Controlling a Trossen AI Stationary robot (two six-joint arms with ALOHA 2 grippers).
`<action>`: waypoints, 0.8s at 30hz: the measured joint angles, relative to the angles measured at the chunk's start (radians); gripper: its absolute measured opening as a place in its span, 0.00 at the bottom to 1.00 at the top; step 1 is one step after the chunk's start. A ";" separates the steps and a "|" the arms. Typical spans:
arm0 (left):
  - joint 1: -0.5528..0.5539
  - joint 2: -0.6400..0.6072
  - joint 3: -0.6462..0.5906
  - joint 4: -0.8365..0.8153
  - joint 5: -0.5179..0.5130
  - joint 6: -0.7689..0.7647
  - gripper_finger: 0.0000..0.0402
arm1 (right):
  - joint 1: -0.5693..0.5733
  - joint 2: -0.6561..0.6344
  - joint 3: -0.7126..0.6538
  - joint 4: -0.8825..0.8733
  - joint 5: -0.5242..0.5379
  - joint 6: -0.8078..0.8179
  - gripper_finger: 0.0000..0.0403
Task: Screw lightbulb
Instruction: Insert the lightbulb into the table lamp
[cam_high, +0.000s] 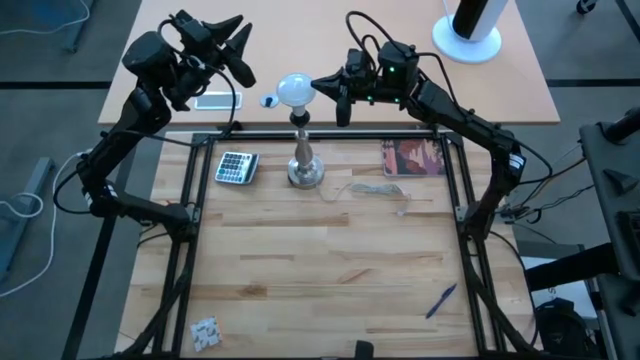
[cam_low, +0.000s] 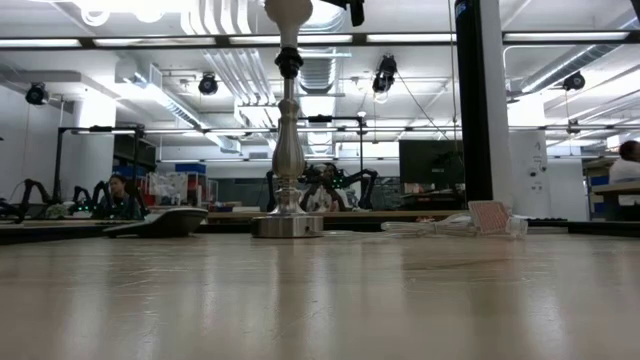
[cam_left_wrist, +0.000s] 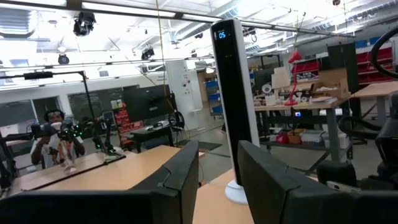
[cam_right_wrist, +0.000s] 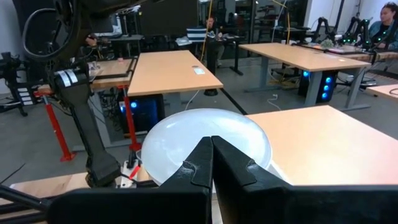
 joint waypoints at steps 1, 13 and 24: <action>0.000 0.000 0.000 0.000 0.000 0.001 0.25 | 0.000 0.000 0.000 0.000 0.000 -0.001 0.00; 0.000 0.000 -0.005 -0.073 0.001 -0.004 0.31 | 0.000 0.000 0.000 0.003 0.000 -0.001 0.00; 0.000 0.005 -0.006 -0.113 0.188 -0.043 0.36 | 0.000 0.000 0.000 0.006 0.000 0.000 0.00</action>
